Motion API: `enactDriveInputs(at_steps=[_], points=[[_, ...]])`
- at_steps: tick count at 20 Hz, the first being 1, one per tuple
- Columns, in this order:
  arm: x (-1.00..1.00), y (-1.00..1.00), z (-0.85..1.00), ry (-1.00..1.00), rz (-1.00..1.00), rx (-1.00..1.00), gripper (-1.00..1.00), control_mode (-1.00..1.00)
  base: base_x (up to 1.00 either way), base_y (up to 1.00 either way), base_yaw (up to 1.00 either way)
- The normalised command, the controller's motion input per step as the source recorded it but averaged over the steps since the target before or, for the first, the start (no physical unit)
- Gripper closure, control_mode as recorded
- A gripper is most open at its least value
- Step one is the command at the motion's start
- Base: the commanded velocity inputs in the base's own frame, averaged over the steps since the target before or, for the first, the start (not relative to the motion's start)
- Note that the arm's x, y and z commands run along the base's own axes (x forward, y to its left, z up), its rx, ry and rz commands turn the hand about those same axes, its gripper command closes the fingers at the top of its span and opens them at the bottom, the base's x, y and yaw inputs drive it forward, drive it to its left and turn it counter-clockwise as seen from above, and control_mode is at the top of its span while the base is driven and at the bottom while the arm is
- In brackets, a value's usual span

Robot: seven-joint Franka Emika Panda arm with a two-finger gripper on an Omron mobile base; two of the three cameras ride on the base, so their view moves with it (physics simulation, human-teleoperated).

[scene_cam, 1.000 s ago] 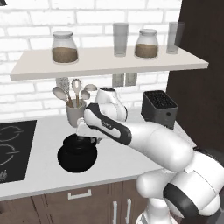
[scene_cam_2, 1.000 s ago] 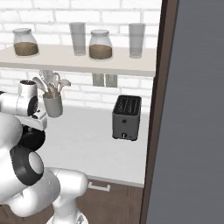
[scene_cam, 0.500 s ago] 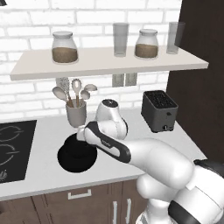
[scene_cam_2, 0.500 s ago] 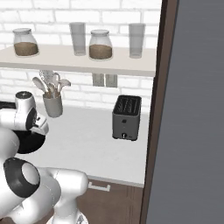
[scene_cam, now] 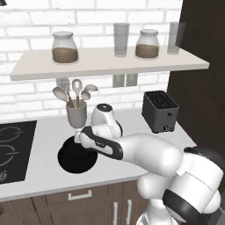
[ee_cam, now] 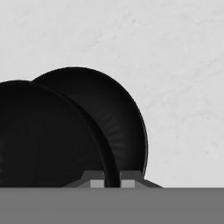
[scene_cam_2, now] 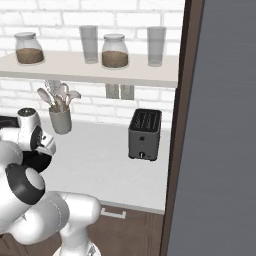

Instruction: Pick up the bowls on the counter and stack them on top of one another in the open cabinet. Place the smaller bowl on top of the larger bowl.

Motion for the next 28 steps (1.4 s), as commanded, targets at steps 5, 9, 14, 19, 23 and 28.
enactDriveInputs(at_steps=[5,9,14,19,23,28], points=[[0.08,-0.02,-0.27,-0.02,0.0,-0.01,1.0,-1.0,0.0,0.0,0.0],[0.05,0.0,-0.28,-0.03,0.0,-0.01,1.0,-1.0,0.0,0.0,0.0],[0.09,0.0,-0.26,0.0,0.0,0.0,1.0,-1.0,0.0,0.0,0.0],[0.07,0.0,-0.22,0.0,0.0,-0.01,1.0,-1.0,0.0,0.0,0.0],[0.12,0.05,-0.13,-0.02,-0.01,-0.02,-1.0,-1.0,0.0,0.0,0.0],[0.01,0.0,0.0,-0.04,-0.01,0.0,-1.0,-1.0,0.0,0.0,0.0]])
